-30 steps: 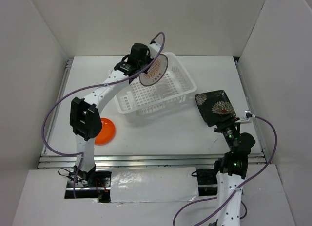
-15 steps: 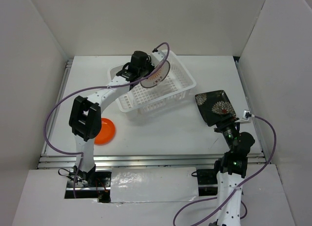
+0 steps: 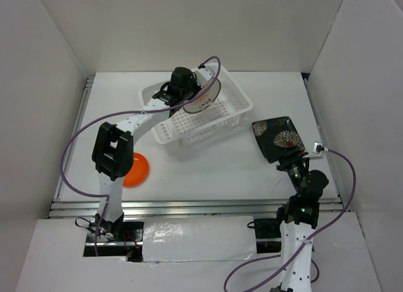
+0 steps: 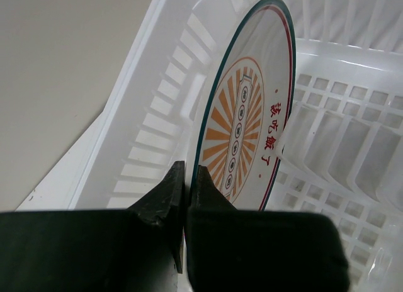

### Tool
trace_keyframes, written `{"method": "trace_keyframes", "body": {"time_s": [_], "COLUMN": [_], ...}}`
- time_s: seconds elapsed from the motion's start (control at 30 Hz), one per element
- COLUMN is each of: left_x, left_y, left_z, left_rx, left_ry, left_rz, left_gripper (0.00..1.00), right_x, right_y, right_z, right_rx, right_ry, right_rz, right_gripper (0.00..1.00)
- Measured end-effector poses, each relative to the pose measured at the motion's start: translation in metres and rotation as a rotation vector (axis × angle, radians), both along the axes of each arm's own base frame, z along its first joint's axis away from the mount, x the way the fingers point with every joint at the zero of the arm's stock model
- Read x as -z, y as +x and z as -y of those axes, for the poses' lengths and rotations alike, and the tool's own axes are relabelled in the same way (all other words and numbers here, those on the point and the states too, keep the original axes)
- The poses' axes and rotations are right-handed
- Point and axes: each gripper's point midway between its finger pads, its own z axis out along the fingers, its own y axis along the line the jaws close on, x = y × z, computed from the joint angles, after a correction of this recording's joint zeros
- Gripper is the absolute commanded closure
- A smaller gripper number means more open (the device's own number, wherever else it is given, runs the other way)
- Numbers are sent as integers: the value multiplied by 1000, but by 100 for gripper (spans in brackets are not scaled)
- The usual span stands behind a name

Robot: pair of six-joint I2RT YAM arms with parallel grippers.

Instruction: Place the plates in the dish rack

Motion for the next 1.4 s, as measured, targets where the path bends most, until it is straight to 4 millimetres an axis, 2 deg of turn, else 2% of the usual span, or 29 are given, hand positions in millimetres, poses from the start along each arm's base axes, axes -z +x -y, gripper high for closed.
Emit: {"method": "trace_keyframes", "body": {"time_s": [0.17,0.27,0.3,0.4,0.5,0.63,0.97,1.23,1.4], "left_x": [7,5,5,7,9,9,6,-11,-11], "left_y": [3,4,4,5,10,11,14,19,20], "left_z": [2,3,3,5,6,5,1,1,-1], "left_rx": [-1,-2,-2,0,-6,-11,-35,-52,-63], "left_ry": [-2,-7,-9,-9,-10,-11,-8,-23,-20], "left_rz": [-4,3,5,2,11,16,27,61,63], "left_gripper": [98,89,80,65,59,56,32,26,25], "right_x": [-2,-2,-2,-2,-2,-2,-2,-2,-2], "right_y": [0,0,0,0,0,0,0,0,0], "right_z": [0,0,0,0,0,0,0,0,0], "right_rx": [0,0,0,0,0,0,1,1,1], "right_ry": [-3,-3,-3,-3,-6,-6,-10,-10,-13], "right_rz": [9,11,11,10,10,11,11,11,12], "right_gripper": [0,0,0,0,0,0,0,0,0]}}
